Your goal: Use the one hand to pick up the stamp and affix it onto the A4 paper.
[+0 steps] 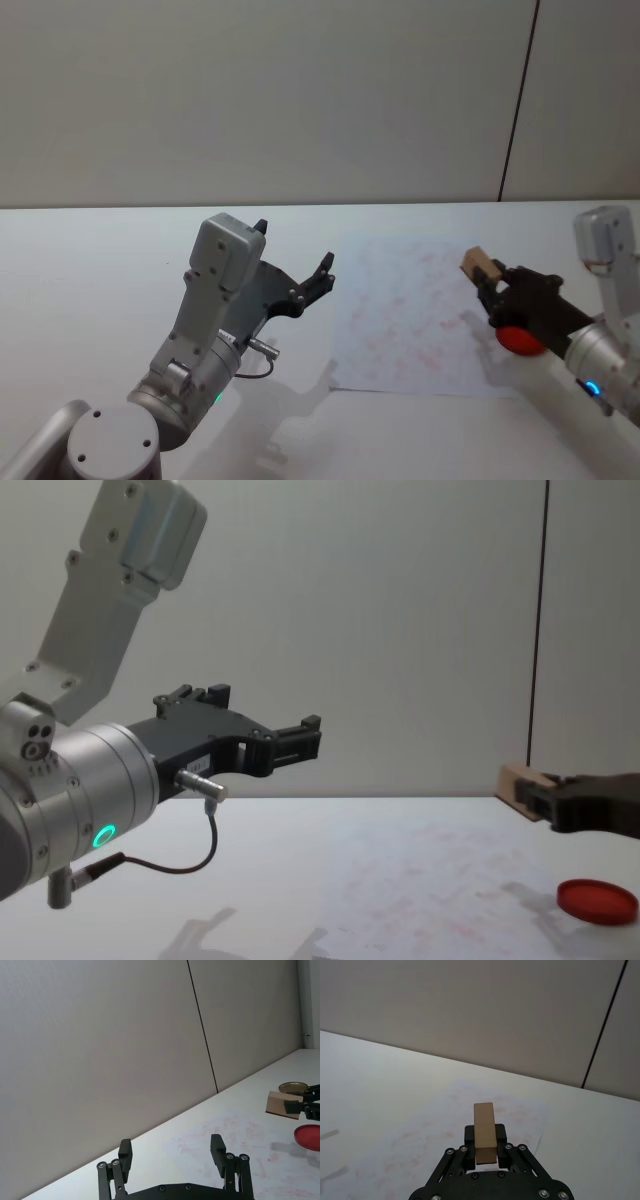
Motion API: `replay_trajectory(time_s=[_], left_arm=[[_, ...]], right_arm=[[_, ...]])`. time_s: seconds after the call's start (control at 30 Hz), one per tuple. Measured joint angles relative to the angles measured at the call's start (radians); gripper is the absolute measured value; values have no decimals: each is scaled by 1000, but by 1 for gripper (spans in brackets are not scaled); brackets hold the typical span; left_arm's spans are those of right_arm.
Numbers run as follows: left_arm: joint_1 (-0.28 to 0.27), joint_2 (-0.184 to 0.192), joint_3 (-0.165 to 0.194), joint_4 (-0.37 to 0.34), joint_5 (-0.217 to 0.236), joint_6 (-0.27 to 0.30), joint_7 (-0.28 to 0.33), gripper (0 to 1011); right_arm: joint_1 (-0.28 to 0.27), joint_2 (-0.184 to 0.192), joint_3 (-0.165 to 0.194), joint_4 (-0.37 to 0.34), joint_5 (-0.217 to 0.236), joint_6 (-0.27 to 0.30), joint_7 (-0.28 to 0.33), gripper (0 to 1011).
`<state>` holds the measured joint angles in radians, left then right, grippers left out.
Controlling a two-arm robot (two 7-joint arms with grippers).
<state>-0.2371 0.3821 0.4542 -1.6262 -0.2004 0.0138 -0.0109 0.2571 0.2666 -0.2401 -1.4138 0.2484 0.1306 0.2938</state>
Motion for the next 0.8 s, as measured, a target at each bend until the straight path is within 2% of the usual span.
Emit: replay_trajectory(time_s=[0.4, 0.8], left_arm=[[0, 0, 0, 0, 0, 0, 0, 993], [0, 0, 0, 0, 0, 0, 0, 993]], right_arm=[[-12, 32, 27, 24, -21, -2, -18, 219], [-25, 47, 37, 51, -29, 11, -22, 219]])
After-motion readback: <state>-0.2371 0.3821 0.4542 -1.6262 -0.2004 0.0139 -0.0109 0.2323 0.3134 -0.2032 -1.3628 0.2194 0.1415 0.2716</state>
